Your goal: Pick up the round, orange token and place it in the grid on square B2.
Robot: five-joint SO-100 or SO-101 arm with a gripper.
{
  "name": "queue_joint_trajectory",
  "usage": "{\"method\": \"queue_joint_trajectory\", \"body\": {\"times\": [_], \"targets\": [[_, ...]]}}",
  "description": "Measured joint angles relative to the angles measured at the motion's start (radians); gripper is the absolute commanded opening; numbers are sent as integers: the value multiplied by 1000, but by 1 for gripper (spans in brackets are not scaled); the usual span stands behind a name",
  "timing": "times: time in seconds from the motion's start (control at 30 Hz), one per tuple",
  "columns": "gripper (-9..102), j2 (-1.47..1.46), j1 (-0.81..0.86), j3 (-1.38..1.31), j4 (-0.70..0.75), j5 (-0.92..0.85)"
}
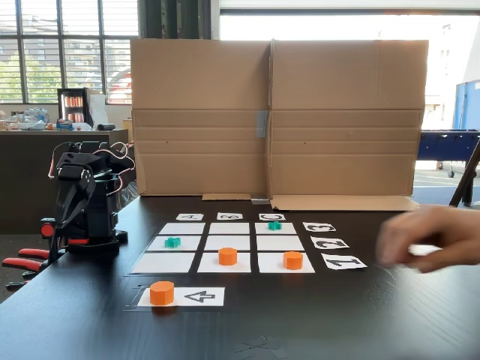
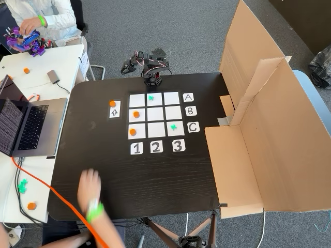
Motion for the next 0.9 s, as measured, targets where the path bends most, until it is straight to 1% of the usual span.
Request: {"method": "queue_joint_trajectory", "body": {"times": [0.1,0.13,0.2,0.27,0.37,0.43,0.53,0.6,0.73,0.9], "targets": [[24,-138,-14,-137,40,0],[27,-175,-15,-181,58,0],[32,-239,-18,-249,95,0],[36,-357,-26,-325,161,0],[40,-488,-41,-508,265,0],[45,-578,-48,-623,324,0],[47,-704,-67,-801,411,0],[50,-779,-84,-910,443,2],[53,-931,-133,-1095,463,2],[56,-1103,-216,-1215,466,-46]]}}
